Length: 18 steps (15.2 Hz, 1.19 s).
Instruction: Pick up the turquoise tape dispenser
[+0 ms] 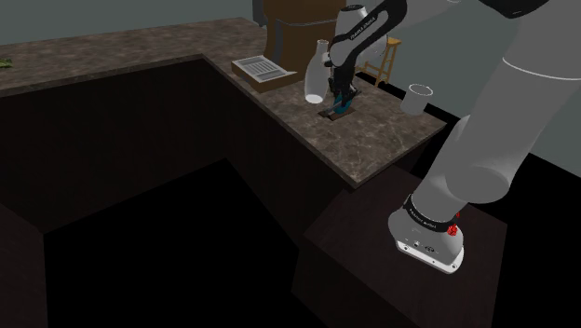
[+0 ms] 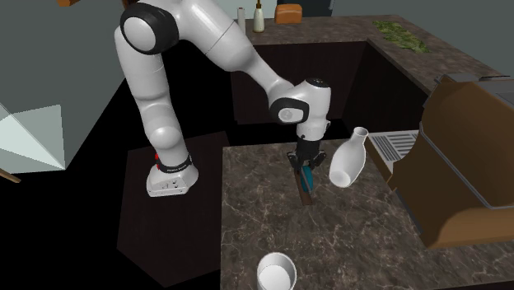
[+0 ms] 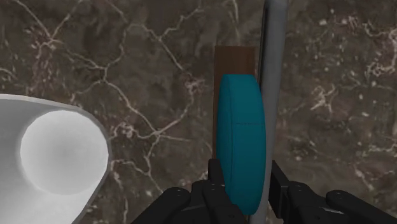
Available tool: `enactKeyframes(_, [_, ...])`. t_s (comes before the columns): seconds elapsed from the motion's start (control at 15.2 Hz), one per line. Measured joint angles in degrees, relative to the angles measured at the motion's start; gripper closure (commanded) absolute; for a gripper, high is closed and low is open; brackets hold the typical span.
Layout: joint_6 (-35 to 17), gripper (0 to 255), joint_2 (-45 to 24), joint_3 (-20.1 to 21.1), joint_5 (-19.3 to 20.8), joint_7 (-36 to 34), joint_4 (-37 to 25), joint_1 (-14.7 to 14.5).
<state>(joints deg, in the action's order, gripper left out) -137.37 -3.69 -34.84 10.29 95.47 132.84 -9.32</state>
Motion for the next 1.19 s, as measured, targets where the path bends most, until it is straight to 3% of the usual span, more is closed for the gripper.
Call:
enactKeyframes(0.26, [0.89, 255, 0.67, 0.0, 0.4, -0.3, -0.25, -0.12])
enactKeyframes(1.19, [11.63, 255, 7.8, 0.52, 3.82, -1.79, -4.63, -0.61])
